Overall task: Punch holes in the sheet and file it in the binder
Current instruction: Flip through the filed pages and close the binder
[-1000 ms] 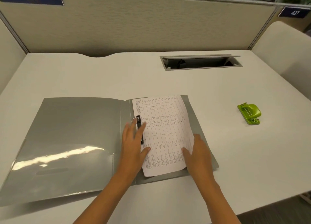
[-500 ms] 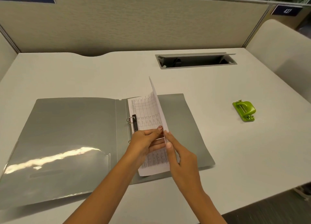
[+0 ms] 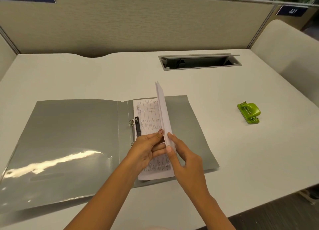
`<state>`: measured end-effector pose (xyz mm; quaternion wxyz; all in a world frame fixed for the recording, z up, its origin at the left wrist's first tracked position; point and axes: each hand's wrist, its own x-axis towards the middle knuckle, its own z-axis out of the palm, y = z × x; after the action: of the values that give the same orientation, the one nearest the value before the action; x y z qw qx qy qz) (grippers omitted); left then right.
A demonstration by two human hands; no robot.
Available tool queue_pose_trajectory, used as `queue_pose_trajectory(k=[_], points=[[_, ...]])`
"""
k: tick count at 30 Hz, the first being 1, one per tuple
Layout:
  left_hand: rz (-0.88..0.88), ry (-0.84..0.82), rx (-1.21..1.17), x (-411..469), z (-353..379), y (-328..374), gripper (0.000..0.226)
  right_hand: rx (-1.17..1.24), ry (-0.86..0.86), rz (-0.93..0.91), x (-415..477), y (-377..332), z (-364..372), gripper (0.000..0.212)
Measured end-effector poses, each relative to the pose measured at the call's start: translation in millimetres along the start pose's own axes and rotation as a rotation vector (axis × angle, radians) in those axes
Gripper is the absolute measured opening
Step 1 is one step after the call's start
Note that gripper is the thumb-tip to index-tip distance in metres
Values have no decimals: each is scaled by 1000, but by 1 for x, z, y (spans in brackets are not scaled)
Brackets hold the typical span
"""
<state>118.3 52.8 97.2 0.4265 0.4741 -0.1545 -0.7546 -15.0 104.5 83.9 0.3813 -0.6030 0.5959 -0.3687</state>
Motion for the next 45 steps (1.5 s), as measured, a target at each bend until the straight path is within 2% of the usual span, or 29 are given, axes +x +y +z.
queue_pose_trajectory(k=[8, 14, 23, 33, 45], points=[[12, 43, 14, 1, 3, -5, 15, 30, 3, 53, 0, -1, -4, 50], [116, 118, 131, -2, -6, 4, 16, -75, 179, 186, 5, 3, -18, 34], [248, 256, 236, -40, -83, 56, 12, -146, 282, 290, 18, 16, -48, 26], [200, 470, 273, -63, -167, 58, 12, -129, 291, 345, 29, 25, -48, 27], [100, 553, 300, -57, -179, 41, 10, -80, 286, 367, 30, 28, -50, 24]])
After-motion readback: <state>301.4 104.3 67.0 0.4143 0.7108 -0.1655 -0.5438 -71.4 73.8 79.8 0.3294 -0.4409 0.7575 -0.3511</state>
